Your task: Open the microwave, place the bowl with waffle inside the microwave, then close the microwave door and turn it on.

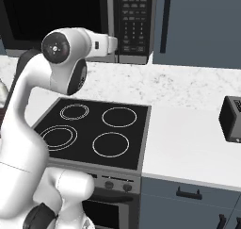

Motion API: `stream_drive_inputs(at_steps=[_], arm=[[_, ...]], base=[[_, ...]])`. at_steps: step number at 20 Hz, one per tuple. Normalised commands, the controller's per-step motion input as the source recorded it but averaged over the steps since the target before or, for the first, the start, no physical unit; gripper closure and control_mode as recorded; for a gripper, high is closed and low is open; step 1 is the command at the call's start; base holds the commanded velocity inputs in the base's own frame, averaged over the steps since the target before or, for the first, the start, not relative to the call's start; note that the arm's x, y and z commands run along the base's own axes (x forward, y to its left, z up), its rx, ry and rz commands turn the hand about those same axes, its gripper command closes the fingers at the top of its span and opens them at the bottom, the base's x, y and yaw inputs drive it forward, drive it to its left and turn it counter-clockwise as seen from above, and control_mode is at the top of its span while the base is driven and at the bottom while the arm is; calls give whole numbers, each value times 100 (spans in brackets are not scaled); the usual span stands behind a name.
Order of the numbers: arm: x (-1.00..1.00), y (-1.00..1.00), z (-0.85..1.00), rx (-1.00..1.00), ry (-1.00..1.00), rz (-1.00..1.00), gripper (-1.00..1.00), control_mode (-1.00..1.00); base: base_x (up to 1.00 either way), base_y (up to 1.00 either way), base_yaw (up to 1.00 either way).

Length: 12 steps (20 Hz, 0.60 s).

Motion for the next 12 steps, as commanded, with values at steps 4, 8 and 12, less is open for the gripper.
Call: stream_drive_inputs(at_steps=[4, 8, 12], arm=[[46, -7, 0, 0, -2, 2, -100, -100], [38, 0, 0, 0, -4, 1, -100, -100], [9, 0, 0, 0, -3, 2, -100, -100]], base=[[0, 0, 0], [0, 0, 0], [0, 0, 0]])
